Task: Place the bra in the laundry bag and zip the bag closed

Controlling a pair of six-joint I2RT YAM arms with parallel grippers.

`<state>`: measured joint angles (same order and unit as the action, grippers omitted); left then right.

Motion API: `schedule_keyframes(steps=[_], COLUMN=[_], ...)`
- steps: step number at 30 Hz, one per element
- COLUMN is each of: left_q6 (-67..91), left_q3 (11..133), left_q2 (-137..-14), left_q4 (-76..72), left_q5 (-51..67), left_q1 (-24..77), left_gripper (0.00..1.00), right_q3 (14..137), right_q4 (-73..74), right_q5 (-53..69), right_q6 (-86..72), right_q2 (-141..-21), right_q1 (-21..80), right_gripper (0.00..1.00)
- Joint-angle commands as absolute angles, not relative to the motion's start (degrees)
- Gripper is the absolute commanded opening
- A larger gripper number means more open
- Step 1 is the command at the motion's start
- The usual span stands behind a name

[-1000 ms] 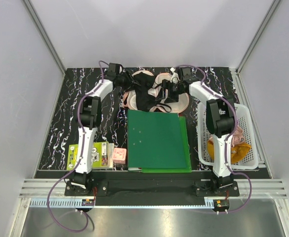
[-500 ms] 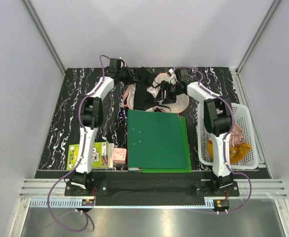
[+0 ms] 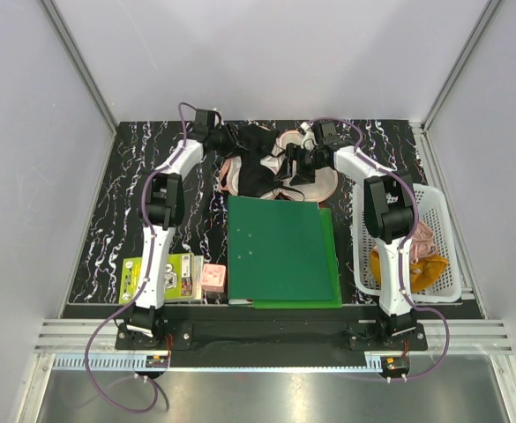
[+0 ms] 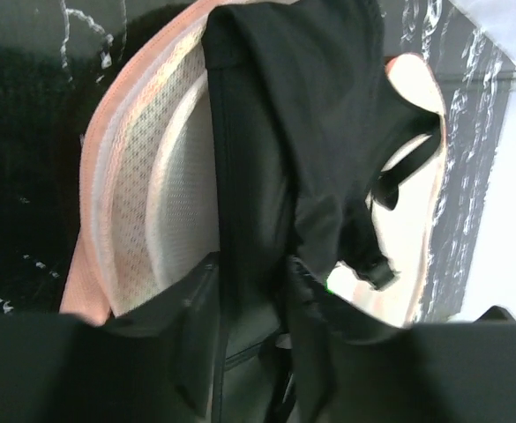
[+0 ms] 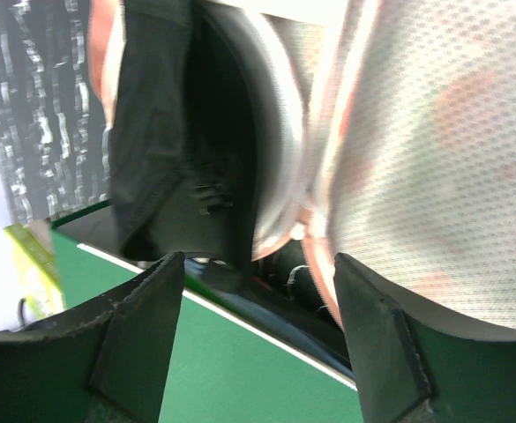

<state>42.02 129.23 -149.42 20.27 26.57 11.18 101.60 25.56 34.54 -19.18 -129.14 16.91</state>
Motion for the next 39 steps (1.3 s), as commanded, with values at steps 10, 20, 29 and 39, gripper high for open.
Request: schedule_keyframes(steps=[10, 20, 29, 39], left_q6=[31.7, 30.6, 25.8, 23.6], left_q3=[119.8, 111.5, 108.2, 106.1], left_q2=[-131.2, -126.6, -129.7, -132.0], left_q4=[26.9, 28.0, 28.0, 27.9], left_q5=[18.1, 23.4, 23.3, 20.8], left_q1=[11.3, 16.3, 18.0, 18.1], left_gripper=[0.56, 0.26, 0.06, 0.01], right_q3=[93.7, 89.7, 92.4, 105.5], right_q4=[27.6, 27.8, 27.7, 27.6], right_q5=[25.9, 24.4, 23.0, 12.0], right_q6=[-13.5, -15.0, -16.3, -23.4], right_q2=[-119.4, -117.9, -120.4, -126.1], right_q1=[17.5, 17.5, 17.5, 17.5], right_gripper=[0.92, 0.81, 0.44, 0.0])
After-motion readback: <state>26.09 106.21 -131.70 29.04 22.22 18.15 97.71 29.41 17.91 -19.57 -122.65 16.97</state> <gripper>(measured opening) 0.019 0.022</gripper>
